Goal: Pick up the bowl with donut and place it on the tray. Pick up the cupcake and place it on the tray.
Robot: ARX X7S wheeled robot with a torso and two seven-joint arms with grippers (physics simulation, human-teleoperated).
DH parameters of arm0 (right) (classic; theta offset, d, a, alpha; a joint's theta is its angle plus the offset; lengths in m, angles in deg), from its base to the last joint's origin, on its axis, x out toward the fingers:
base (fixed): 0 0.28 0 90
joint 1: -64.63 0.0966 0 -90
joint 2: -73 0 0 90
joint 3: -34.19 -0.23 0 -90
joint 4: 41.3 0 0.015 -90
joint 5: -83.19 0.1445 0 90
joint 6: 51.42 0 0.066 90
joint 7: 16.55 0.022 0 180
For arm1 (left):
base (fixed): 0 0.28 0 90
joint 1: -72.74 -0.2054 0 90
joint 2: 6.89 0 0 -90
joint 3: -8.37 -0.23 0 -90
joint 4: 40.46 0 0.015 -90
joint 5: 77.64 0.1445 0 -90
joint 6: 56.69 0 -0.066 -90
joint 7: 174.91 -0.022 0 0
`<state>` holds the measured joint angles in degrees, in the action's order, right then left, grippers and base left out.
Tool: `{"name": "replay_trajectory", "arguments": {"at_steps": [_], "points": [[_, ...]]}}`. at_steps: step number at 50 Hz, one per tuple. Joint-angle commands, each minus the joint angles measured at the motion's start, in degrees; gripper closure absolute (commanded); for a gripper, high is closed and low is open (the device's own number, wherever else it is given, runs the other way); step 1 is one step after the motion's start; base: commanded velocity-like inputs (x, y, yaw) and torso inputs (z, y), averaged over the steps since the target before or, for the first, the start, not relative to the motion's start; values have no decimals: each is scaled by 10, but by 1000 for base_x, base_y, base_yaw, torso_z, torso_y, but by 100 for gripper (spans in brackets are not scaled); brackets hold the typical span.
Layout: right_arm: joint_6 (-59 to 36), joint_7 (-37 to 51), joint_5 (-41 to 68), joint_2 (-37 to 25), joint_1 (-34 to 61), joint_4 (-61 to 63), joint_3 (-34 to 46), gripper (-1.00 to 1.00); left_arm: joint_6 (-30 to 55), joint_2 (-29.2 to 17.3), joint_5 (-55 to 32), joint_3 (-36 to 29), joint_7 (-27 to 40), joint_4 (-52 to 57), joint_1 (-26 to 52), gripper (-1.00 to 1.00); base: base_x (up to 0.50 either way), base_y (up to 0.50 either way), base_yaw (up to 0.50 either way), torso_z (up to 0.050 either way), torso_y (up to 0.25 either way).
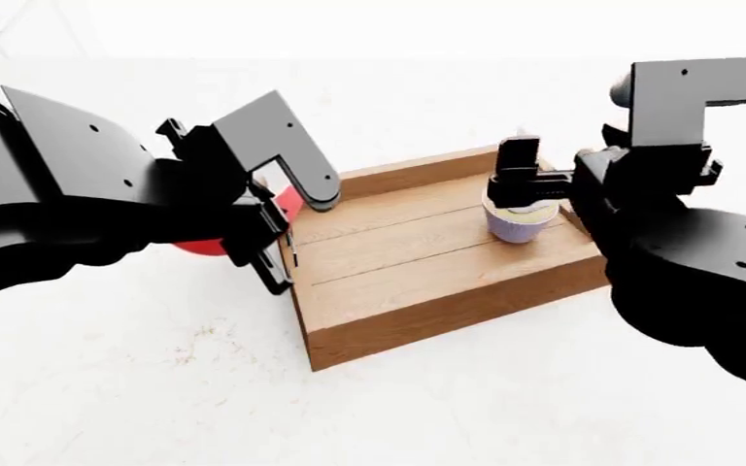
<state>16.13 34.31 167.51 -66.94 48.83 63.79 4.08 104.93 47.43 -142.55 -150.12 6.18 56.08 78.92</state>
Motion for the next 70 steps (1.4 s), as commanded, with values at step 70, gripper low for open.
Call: {"name": "replay_trajectory", "arguments": {"at_steps": [70], "points": [[128,117,10,-212,-95,234,-79,-100,-161,176,149,-56,-174,-119,115,100,0,0,0,0,1]]}}
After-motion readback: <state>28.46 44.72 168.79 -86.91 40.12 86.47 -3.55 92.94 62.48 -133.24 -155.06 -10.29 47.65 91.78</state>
